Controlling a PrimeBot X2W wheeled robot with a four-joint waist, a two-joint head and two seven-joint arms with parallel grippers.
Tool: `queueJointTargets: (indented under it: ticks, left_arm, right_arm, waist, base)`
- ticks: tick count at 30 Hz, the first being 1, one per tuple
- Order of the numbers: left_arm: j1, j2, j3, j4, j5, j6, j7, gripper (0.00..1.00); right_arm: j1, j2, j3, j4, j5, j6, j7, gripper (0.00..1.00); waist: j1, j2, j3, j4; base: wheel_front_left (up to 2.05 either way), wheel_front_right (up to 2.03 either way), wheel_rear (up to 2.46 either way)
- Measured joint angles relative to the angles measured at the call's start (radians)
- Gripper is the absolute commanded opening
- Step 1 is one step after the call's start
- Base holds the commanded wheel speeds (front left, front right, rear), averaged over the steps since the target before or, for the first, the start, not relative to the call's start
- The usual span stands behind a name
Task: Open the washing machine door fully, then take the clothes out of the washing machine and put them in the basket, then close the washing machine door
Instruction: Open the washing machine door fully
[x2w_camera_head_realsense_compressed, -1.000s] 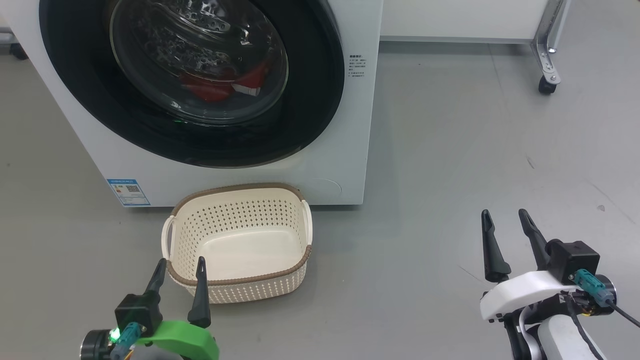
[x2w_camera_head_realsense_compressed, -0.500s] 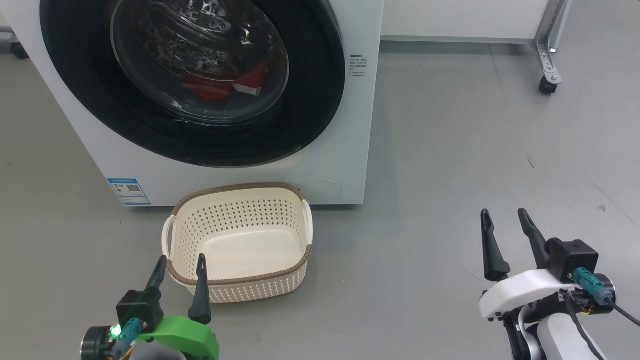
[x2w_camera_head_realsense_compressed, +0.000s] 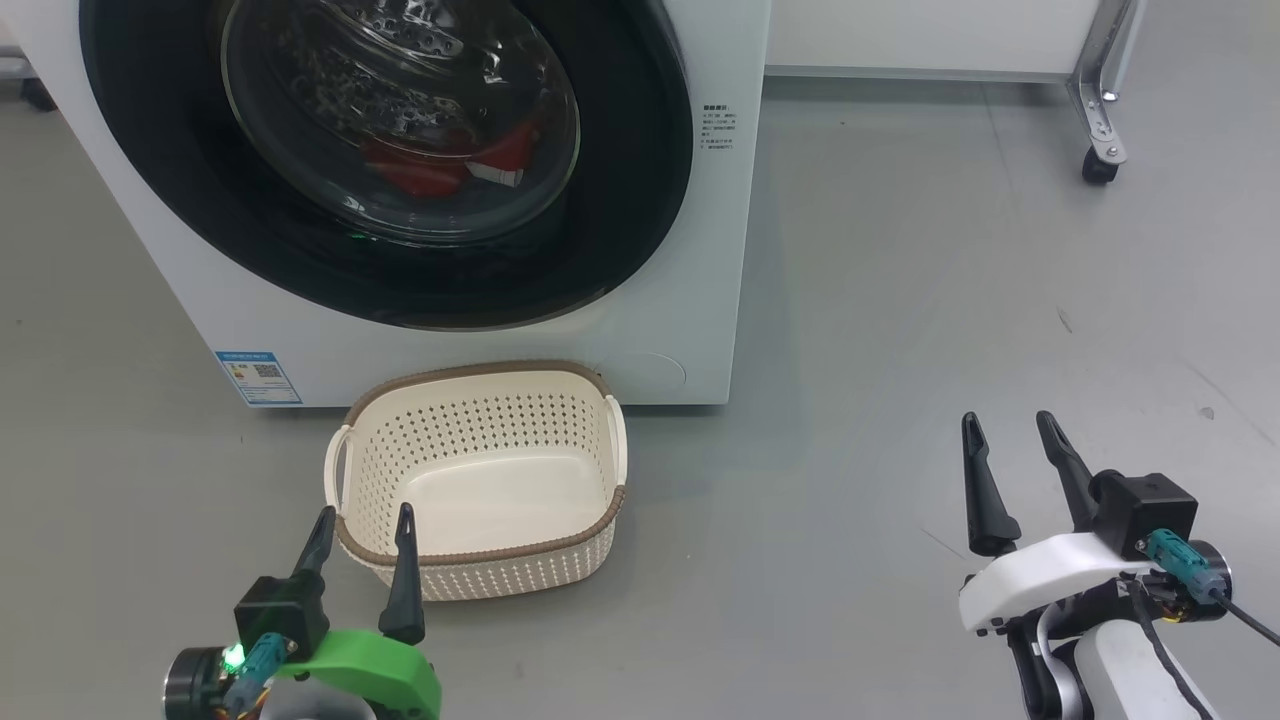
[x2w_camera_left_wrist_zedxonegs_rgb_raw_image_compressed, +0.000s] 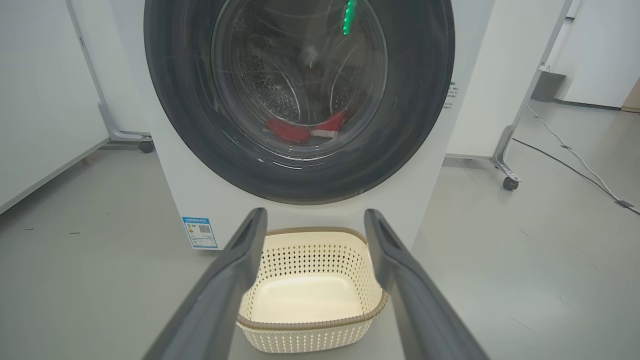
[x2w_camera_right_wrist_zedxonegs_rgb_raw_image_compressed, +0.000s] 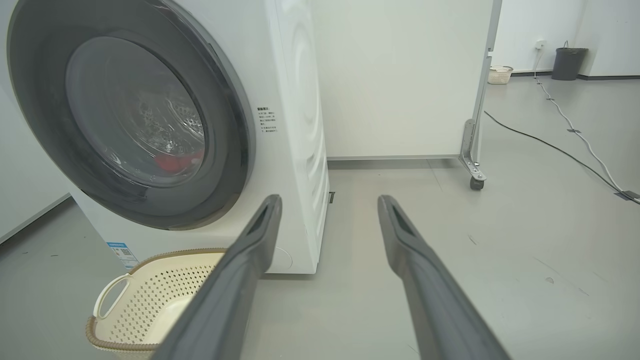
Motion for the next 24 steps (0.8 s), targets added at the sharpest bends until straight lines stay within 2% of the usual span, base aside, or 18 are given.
queueJointTargets:
  ticks: [13,20,21,22,23,24]
  left_arm:
    - [-0.049,0.0,-0.033,-0.054,-0.002,0.0,0.0,1.0]
    - [-0.093,0.0,-0.073,-0.088,-0.013,0.003,-0.001,1.0]
    - [-0.1,0.0,-0.078,-0.093,-0.013,0.003,-0.001,1.0]
    - [-0.107,0.0,-0.083,-0.097,-0.013,0.003,-0.001,1.0]
    - [-0.114,0.0,-0.09,-0.101,-0.013,0.003,-0.001,1.0]
    - [-0.122,0.0,-0.096,-0.106,-0.013,0.003,-0.001,1.0]
  right_arm:
    - [-0.057,-0.033,-0.013,-0.043,-0.001,0.002,0.0,1.0]
    - [-0.162,-0.085,-0.046,-0.093,-0.012,0.009,0.001,1.0]
    - [-0.18,-0.091,-0.052,-0.1,-0.012,0.01,0.002,0.72]
    - [-0.197,-0.097,-0.054,-0.107,-0.012,0.014,0.002,0.33]
    - [-0.215,-0.102,-0.056,-0.115,-0.012,0.02,0.005,0.0]
    - [-0.235,-0.105,-0.059,-0.125,-0.01,0.027,0.005,0.0]
  waist:
    - [0.0,0.0,0.078,0.01]
    - [0.0,0.0,0.157,0.025]
    - [0.0,0.0,0.17,0.027]
    - [0.0,0.0,0.182,0.03]
    - [0.0,0.0,0.195,0.032]
    - [0.0,0.0,0.209,0.035]
  base:
    - [0.0,0.0,0.0]
    - [0.0,0.0,0.0]
    - [0.0,0.0,0.0]
    - [0.0,0.0,0.0]
    - [0.0,0.0,0.0]
    - [0.0,0.0,0.0]
